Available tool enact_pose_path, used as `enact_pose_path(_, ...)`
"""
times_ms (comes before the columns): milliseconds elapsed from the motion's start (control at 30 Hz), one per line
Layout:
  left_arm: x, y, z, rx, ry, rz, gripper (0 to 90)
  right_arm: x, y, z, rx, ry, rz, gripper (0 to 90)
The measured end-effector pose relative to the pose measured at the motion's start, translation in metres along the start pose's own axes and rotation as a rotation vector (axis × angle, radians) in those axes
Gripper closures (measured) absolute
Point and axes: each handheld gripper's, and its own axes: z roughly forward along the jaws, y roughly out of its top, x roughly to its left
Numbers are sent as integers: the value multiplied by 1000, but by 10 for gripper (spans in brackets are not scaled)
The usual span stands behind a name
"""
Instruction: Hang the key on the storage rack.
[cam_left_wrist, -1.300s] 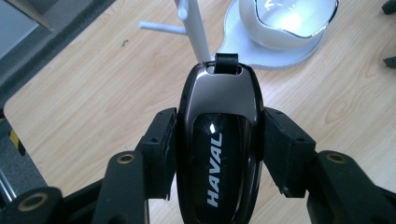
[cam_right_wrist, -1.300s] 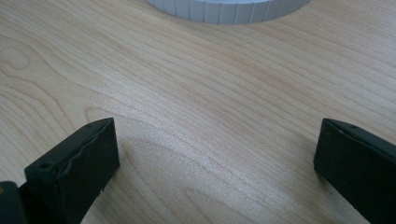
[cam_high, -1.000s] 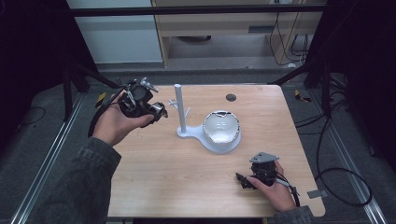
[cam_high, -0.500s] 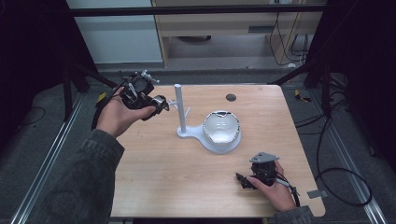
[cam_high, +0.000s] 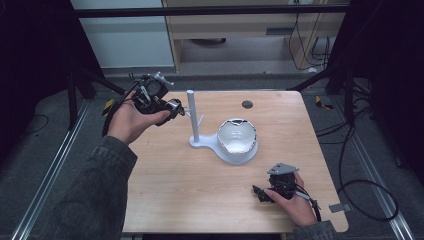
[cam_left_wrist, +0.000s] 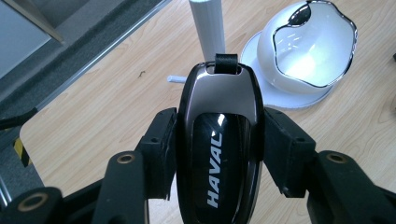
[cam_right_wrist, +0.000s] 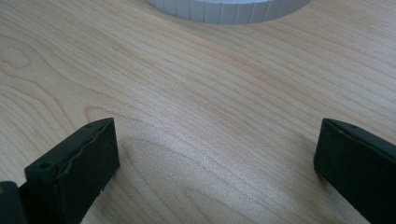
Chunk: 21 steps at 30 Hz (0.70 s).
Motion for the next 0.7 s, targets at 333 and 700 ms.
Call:
enact_pose_path(333, 3, 1, 8, -1, 17, -13, 486, 0, 0, 0, 1, -1, 0, 4)
enact_pose_path(700, 1, 5, 9, -9, 12, -11, 486, 0, 0, 0, 1, 0, 0, 4)
